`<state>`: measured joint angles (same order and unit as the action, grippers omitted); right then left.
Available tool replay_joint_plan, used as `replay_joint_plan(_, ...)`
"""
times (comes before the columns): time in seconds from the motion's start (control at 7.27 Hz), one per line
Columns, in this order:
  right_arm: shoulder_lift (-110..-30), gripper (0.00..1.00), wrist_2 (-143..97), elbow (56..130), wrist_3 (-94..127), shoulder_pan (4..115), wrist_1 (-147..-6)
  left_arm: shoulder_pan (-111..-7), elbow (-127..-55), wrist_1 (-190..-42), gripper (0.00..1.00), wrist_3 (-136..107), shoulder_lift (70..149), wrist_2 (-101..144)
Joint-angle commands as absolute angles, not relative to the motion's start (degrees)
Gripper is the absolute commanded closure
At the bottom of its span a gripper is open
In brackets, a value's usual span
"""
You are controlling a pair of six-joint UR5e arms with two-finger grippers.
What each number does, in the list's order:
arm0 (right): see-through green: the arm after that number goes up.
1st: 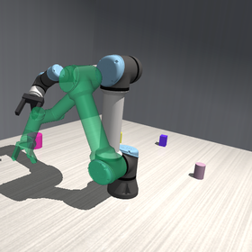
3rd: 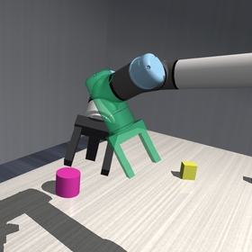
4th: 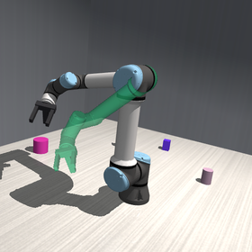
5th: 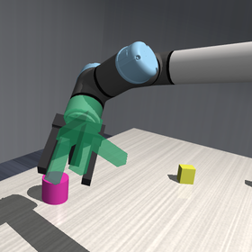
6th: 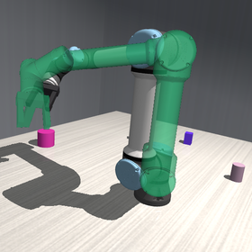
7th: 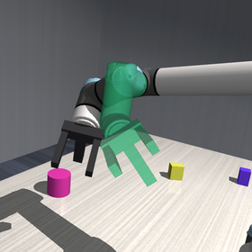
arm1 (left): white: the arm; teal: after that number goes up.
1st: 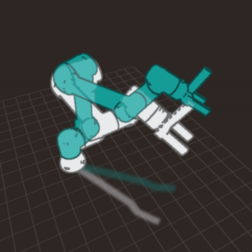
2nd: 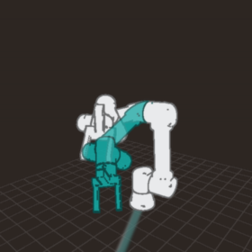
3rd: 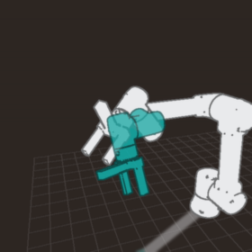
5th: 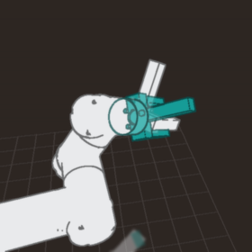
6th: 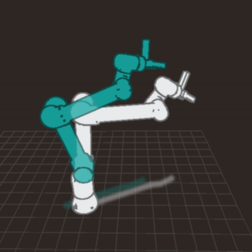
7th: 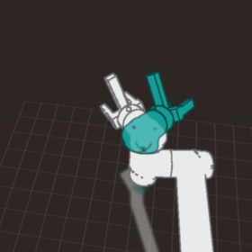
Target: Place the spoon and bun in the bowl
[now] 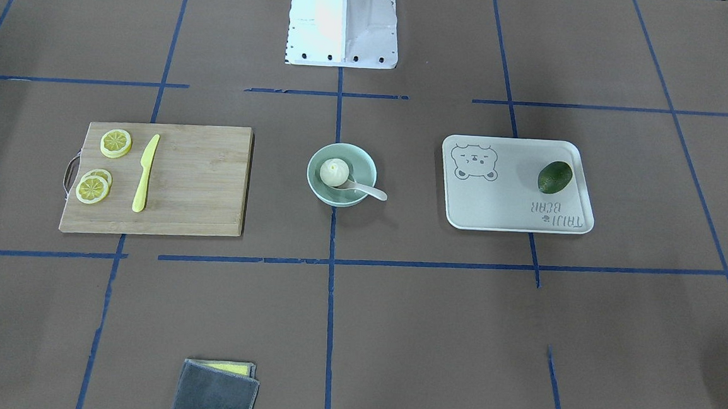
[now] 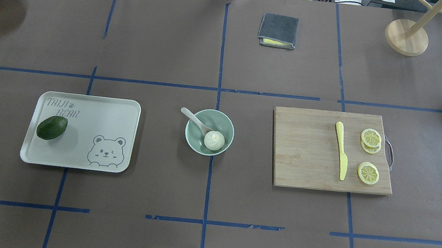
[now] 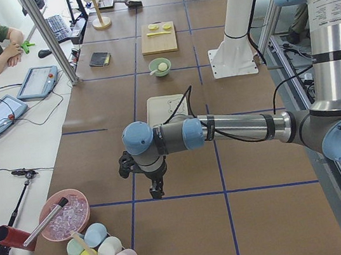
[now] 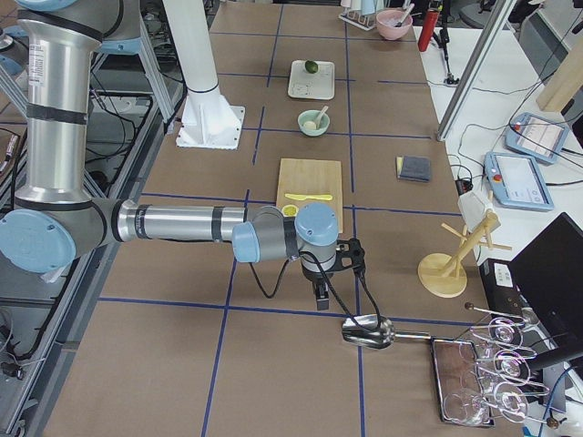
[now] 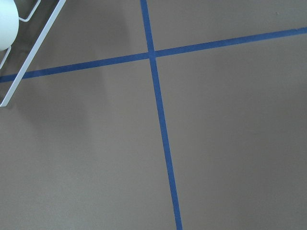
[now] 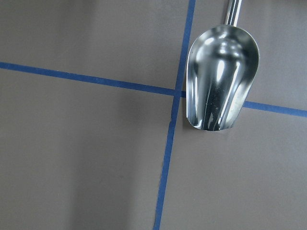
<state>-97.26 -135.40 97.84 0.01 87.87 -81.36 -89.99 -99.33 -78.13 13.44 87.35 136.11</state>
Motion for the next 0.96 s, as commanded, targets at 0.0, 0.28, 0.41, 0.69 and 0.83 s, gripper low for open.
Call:
replay_joint_plan(0.0,-95.64,0.0,-136.58,98.0,0.09,88.33,-86.71,-90.0,-99.32,-78.13,0.0,13.45,86.93,135.88)
replay_joint_plan(0.28,-95.8,0.0,-136.58,98.17,0.18,88.33,-86.75,-90.0,-99.58,-78.14,0.0,13.27,86.75,135.88)
replay_joint_plan(0.41,-95.71,0.0,-136.49,98.0,0.18,88.33,-86.66,-90.0,-99.23,-78.13,0.0,13.27,86.4,135.79)
replay_joint_plan(0.69,-96.06,0.0,-135.97,97.91,-0.26,88.33,-86.57,-90.0,-99.4,-78.13,0.0,13.27,86.4,135.79)
replay_joint_plan(0.83,-96.24,0.0,-135.97,98.0,-0.35,88.33,-86.49,-90.0,-99.4,-78.13,0.0,13.27,86.31,135.79)
